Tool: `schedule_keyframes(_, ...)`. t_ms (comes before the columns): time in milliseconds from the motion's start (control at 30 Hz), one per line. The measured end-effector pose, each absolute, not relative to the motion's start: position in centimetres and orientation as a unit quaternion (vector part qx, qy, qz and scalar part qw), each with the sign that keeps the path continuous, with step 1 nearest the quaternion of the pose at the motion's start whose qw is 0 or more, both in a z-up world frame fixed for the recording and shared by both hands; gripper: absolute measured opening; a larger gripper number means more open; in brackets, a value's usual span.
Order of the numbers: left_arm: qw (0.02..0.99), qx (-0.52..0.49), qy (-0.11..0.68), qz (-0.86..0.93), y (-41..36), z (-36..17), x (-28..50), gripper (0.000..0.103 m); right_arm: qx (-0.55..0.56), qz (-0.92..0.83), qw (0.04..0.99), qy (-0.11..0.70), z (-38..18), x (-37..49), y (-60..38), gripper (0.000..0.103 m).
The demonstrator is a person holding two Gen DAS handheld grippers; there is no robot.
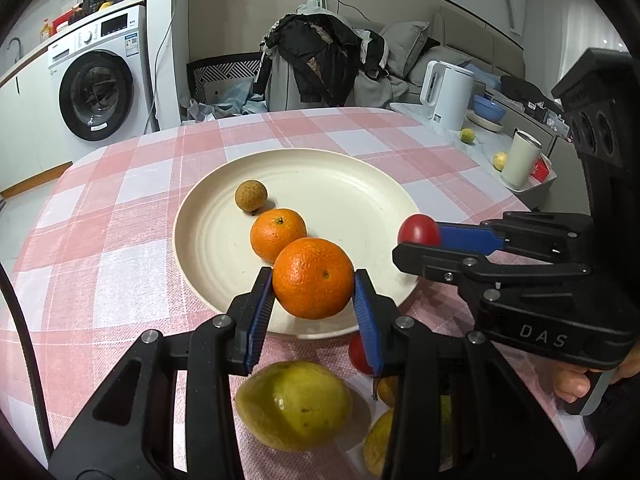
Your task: Organize fruits
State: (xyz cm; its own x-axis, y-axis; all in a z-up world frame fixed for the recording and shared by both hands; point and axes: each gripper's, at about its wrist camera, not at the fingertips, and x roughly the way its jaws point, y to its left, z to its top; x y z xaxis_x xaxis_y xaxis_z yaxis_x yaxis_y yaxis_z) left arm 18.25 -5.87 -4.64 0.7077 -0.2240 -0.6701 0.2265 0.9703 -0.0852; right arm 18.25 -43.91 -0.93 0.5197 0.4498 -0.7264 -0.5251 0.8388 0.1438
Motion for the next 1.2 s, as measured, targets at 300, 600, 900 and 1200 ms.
schedule_keyframes(300, 0.924, 0.003, 0.365, -0.114, -5.7, -4.8, 18.4, 0.037, -0.052, 0.277, 0.868, 0.410, -1.2, 18.9, -43.6, 0.029)
schedule_keyframes(600, 0.944, -0.022, 0.314, -0.100, -3.2, -1.6, 14.4, 0.085, -0.053, 0.279, 0.876, 0.390, -0.2, 18.2, -44.4, 0.040)
schedule_keyframes(900, 0.956, -0.035, 0.281, -0.079, -1.1, 1.4, 9.9, 0.102, -0.045, 0.264, 0.889, 0.372, 1.5, 16.0, -46.7, 0.093)
schedule_keyframes(1200, 0.951, -0.033, 0.295, -0.086, -1.6, 1.4, 7.5, 0.102, -0.066, 0.283, 0.885, 0.365, 2.5, 13.3, -47.1, 0.103)
